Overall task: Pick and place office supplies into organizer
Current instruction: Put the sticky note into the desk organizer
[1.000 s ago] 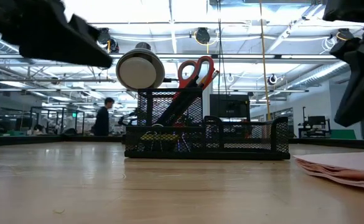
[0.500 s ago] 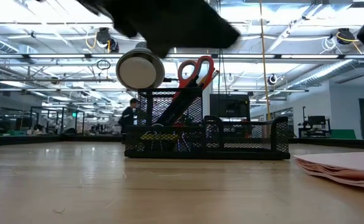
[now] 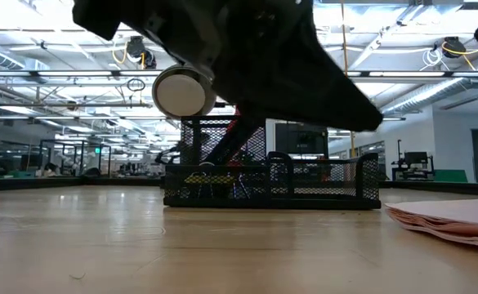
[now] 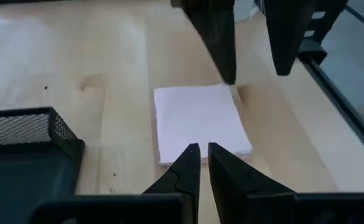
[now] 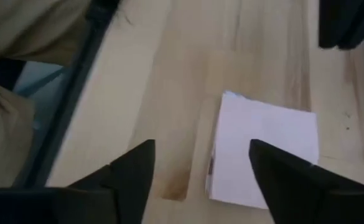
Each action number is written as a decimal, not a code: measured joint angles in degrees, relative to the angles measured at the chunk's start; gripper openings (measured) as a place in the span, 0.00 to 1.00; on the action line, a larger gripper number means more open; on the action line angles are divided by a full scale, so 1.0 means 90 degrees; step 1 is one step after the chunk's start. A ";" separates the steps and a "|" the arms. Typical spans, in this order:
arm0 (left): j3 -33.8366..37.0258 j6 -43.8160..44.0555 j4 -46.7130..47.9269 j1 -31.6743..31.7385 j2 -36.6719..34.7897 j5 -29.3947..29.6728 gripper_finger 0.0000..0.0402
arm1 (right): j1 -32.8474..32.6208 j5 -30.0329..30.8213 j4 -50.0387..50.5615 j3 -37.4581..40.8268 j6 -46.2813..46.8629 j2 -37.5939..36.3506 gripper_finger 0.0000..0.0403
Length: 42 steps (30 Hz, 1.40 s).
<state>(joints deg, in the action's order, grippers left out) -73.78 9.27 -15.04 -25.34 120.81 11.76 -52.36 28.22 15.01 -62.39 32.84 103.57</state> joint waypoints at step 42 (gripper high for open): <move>0.0007 -0.0741 -0.0072 0.0172 0.0562 -0.1273 0.09 | 0.0241 0.0180 -0.0479 -0.0255 -0.0282 0.0845 0.53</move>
<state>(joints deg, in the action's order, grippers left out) -73.71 2.61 -15.68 -23.79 125.87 0.30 -50.19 29.84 10.70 -64.69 30.30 111.17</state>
